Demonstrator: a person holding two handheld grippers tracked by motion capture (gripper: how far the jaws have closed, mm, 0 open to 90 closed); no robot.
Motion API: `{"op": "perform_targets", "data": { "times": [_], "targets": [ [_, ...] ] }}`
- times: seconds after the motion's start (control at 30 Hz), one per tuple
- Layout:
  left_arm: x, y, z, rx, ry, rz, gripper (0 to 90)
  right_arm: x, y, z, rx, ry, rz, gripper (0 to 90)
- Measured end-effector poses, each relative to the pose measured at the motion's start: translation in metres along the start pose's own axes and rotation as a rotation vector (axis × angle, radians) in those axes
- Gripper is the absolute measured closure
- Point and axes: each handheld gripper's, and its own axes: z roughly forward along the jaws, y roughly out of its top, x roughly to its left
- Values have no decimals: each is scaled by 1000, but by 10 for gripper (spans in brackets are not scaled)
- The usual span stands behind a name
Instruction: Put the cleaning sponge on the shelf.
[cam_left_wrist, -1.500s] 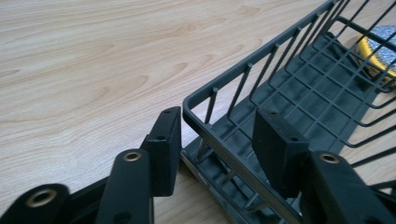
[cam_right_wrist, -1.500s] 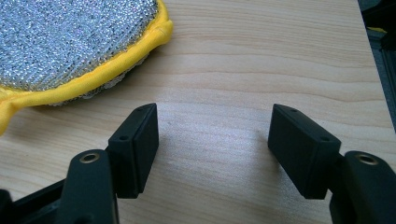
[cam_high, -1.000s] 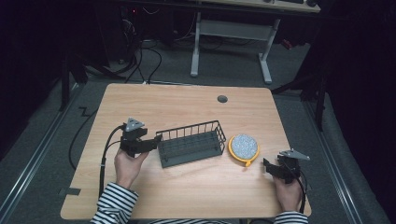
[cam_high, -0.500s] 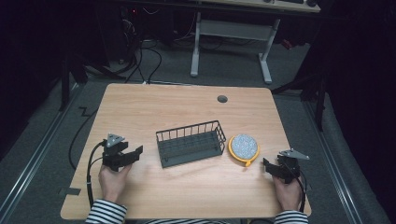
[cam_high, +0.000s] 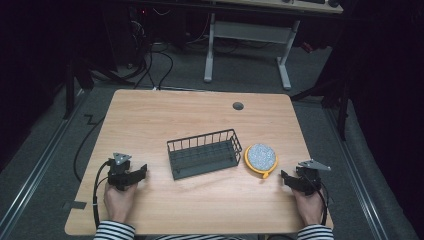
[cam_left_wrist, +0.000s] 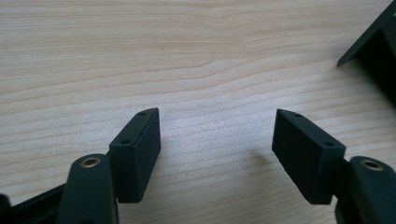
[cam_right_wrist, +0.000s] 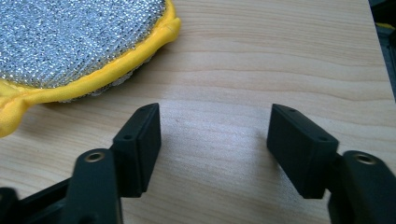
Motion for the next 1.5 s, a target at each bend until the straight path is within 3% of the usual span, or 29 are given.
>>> {"op": "perform_targets", "data": {
  "times": [0.1, 0.23, 0.47, 0.7, 0.87, 1.03, 1.3, 1.5],
  "targets": [
    [-1, -2, 2, -9, 11, 23, 329, -2, 2, -2, 20, -5, 5, 413],
    [-1, -3, 1, -15, 5, 8, 326, -2, 9, -5, 46, -9, 0, 415],
    [-5, -2, 3, -4, 23, 44, 313, 4, 32, -15, 20, 46, 5, 421],
    [-4, -2, 2, -6, 14, 34, 304, 14, 59, -17, 13, 88, -31, 427],
    [-3, -3, 2, -8, 8, 29, 299, 18, 77, -10, 74, 107, -42, 414],
    [-3, -2, 2, -9, 4, 25, 296, 20, 87, -2, 111, 131, -35, 428],
    [-3, -2, 2, -10, 0, 23, 294, 23, 99, 19, 223, 151, -52, 440],
    [-4, -2, 2, -8, -2, 34, 307, 19, 108, 28, 277, 173, -22, 462]
  ]
}}
